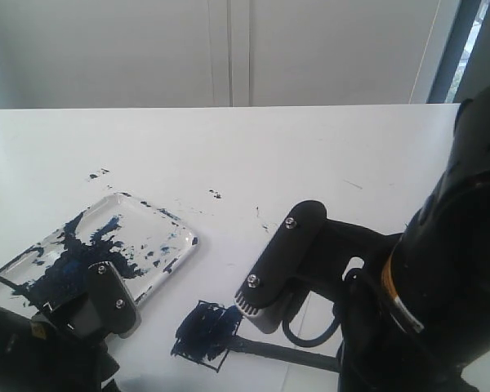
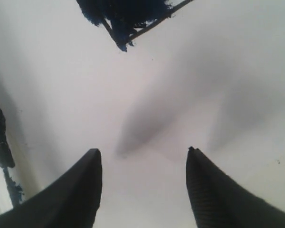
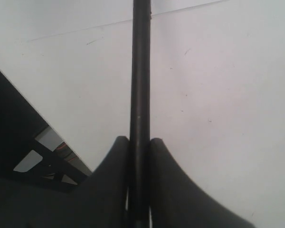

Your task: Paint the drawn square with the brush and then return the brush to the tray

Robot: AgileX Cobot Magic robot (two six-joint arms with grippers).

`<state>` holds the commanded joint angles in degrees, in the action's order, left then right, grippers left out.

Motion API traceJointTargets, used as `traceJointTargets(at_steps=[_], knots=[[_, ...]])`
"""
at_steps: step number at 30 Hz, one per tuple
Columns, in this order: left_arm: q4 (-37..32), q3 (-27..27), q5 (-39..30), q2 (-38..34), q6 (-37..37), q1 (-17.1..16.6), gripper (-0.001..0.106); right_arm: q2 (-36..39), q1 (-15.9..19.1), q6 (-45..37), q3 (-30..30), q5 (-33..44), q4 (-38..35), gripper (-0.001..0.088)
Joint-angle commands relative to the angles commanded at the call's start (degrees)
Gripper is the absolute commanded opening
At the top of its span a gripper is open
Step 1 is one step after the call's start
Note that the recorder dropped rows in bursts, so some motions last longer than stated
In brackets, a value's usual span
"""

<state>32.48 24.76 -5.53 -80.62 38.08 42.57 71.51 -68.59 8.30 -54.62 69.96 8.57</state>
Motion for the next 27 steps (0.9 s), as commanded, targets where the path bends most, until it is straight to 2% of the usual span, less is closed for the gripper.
traceJointTargets(at_steps=[10,16,27], knots=[[1.1,0.0,0.0,-0.1,0.0,0.0,0.058,-0.1,0.0,0.0,-0.1,0.0,0.0,0.0],[1.3,0.0,0.3,-2.9,0.0,0.2,0.058,-0.1,0.0,0.0,-0.2,0.0,0.0,0.0],[1.3,0.0,1.3,-5.0,1.0,0.5,0.058,-2.4,0.0,-0.6,-3.2,0.0,-0.8,0.0]])
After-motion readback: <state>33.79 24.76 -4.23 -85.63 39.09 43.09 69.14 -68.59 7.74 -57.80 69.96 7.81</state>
